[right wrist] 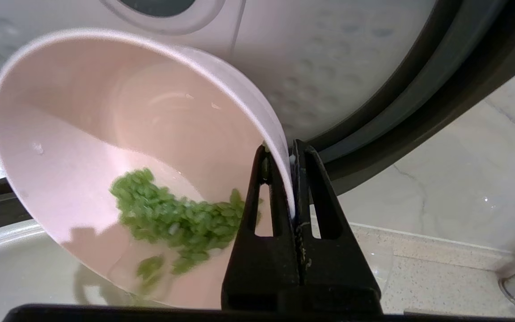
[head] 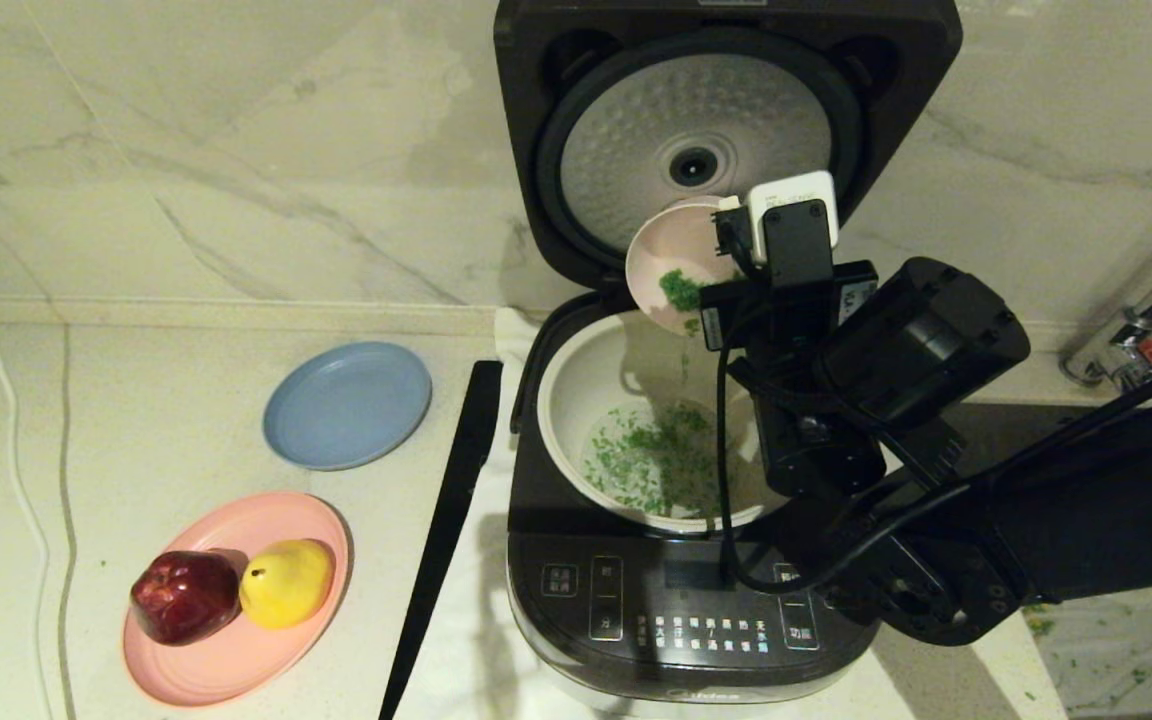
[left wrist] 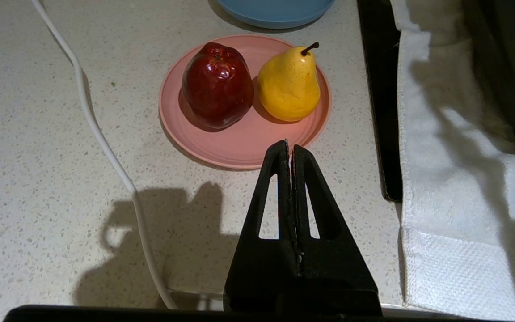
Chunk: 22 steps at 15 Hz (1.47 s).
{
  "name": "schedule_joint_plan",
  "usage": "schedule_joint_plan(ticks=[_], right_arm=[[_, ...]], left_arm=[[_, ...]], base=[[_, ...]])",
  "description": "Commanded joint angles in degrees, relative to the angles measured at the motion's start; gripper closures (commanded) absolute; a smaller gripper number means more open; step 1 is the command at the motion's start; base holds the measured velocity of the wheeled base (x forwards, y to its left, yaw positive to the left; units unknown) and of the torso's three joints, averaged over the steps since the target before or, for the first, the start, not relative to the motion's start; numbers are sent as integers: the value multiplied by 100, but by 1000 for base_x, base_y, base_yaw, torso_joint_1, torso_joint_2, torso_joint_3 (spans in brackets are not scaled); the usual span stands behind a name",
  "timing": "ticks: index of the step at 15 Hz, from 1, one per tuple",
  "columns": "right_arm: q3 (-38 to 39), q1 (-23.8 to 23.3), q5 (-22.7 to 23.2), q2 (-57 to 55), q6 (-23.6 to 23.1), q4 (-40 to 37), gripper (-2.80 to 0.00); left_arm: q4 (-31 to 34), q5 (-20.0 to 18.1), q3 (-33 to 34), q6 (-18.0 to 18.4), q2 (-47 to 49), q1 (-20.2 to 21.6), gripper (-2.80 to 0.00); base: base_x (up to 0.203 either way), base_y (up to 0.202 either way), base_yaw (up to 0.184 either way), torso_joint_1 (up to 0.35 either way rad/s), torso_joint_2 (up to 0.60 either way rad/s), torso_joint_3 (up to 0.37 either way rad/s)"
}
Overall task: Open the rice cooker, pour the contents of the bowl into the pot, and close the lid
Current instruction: Pour the water from the bowl into the rice cooker
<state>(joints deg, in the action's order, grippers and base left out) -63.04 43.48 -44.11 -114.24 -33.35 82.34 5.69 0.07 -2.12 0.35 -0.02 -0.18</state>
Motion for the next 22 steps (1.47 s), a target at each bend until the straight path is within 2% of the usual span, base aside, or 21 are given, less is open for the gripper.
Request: schedule_joint_plan(ticks=[1, 5, 15, 16, 19, 22], right_arm=[[17, 43, -37, -65, -31, 59, 0], [394, 385, -45, 37, -39, 112, 0], [646, 433, -187, 99, -84, 151, 0], [614, 433, -308, 179, -84, 84, 0], [584, 440, -649, 533, 10, -366, 0], [130, 457, -734, 977, 491, -1744, 0]], left_arm=[[2, 1, 1, 0, -6, 1, 0], [2, 1, 1, 0, -6, 1, 0], [2, 1, 1, 0, -6, 1, 0], [2, 1, 1, 0, -6, 1, 0], [2, 1, 1, 0, -6, 1, 0], [2, 1, 1, 0, -6, 1, 0]], base=[[0, 0, 0, 0, 0, 0], [0, 0, 0, 0, 0, 0], [0, 0, 0, 0, 0, 0], [0, 0, 0, 0, 0, 0], [0, 0, 0, 0, 0, 0], [0, 0, 0, 0, 0, 0]])
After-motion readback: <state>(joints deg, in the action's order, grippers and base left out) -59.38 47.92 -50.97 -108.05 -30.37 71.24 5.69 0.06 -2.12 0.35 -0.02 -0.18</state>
